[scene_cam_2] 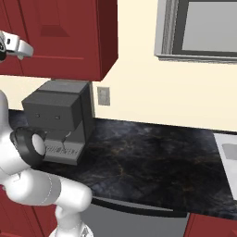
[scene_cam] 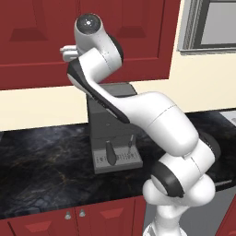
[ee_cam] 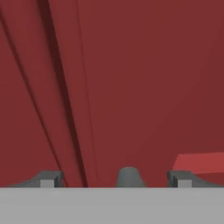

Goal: Open the cabinet, pick the kettle from the cabinet, and place it in the sink.

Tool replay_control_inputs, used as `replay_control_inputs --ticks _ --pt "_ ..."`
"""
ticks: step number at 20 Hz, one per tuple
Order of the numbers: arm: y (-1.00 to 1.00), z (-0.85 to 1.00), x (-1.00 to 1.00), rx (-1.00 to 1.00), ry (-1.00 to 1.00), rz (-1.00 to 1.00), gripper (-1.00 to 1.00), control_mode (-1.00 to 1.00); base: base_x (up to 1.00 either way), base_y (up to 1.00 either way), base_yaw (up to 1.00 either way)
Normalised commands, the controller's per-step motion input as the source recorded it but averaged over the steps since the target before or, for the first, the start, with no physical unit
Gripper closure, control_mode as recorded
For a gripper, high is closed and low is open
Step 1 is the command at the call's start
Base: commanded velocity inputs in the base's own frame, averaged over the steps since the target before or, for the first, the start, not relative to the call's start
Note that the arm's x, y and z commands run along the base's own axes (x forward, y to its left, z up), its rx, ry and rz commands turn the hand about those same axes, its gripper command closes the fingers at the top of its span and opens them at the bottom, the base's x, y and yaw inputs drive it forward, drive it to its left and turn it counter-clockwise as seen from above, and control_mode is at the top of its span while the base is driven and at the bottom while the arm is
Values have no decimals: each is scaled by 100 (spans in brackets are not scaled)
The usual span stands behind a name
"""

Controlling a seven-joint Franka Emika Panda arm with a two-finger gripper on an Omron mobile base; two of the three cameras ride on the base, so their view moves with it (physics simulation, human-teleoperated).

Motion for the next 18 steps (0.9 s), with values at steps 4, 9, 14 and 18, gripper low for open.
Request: replay_control_inputs --ticks 4,9,14,18 --pt "0 -5 6 4 0 0 -100 -100 0 0 0" --pt "-3 -7 0 4 0 0 -100 -100 0 0 0" --pt "-5 -8 0 4 0 0 -100 -100 0 0 0" --pt "-4 -8 0 5 0 0 -100 -100 0 0 0"
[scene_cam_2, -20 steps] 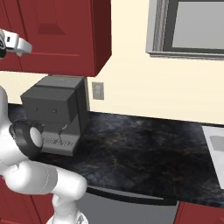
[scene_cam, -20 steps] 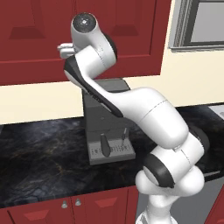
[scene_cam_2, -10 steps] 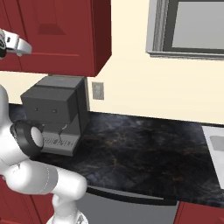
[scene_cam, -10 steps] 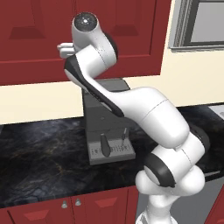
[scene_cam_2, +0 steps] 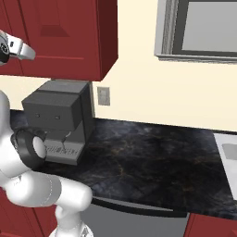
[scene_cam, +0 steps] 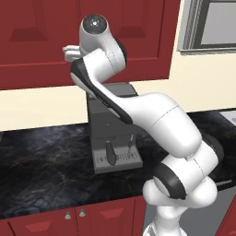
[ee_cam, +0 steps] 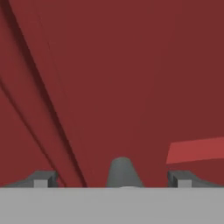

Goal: Open the cabinet, pick the kettle from the cabinet, and place it in the sink.

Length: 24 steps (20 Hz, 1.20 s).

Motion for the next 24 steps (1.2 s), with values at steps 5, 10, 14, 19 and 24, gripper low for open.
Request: replay_control_inputs --ticks 5,10,14,19,24 --pt "-3 -6 3 5 0 0 -100 -100 0 0 0" --pt "0 -11 12 8 0 0 100 -100 0 0 0" --pt "-1 -11 6 16 0 0 100 -100 0 0 0" --pt "0 -10 0 21 0 0 100 -100 0 0 0" --pt "0 -10 -6 17 0 0 100 -100 0 0 0"
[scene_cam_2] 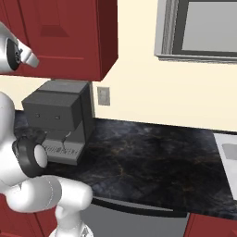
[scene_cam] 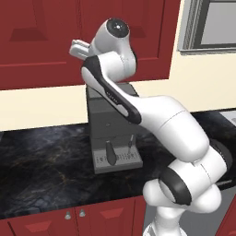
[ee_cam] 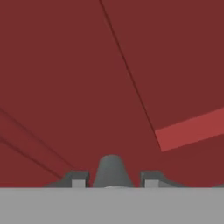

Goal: Open the cabinet, pick the kettle from the cabinet, and place it in the sink.

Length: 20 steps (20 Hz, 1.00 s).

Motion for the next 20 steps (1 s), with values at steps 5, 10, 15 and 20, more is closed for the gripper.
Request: replay_control_inputs --ticks 5,10,15,20 --pt "1 -1 -32 5 0 0 100 -100 0 0 0" --pt "0 2 -47 0 0 0 100 -100 0 0 0" --pt "-4 3 -60 0 -1 0 100 -100 0 0 0" --pt "-12 4 -66 1 -8 3 100 -100 0 0 0"
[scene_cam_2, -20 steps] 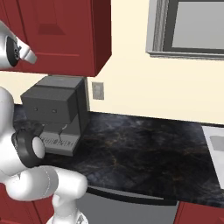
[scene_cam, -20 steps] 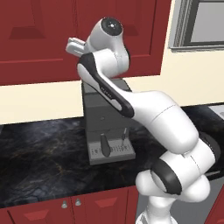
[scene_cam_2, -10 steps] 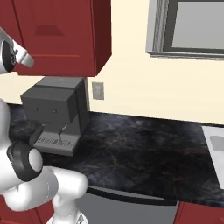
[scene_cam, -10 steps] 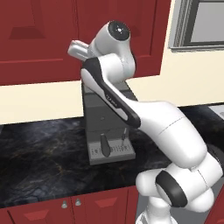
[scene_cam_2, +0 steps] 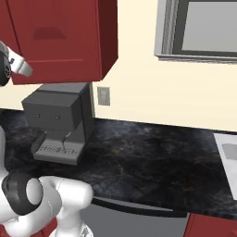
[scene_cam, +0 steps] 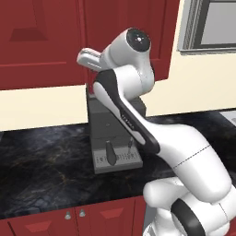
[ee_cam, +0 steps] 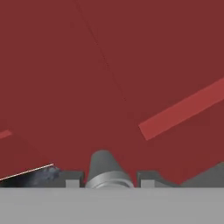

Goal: Open the cabinet, pick the kettle from the cabinet, and place it in the sink.

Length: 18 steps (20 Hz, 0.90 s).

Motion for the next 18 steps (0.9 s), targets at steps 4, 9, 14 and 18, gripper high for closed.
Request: replay_control_inputs --ticks 4,9,14,18 --pt "-18 5 -69 5 -14 6 100 -100 0 0 0" --pt "-21 11 -60 8 -2 4 100 -100 0 0 0" --pt "-22 16 -60 8 0 4 100 -100 0 0 0" --pt "-22 20 -61 7 0 4 100 -100 0 0 0"
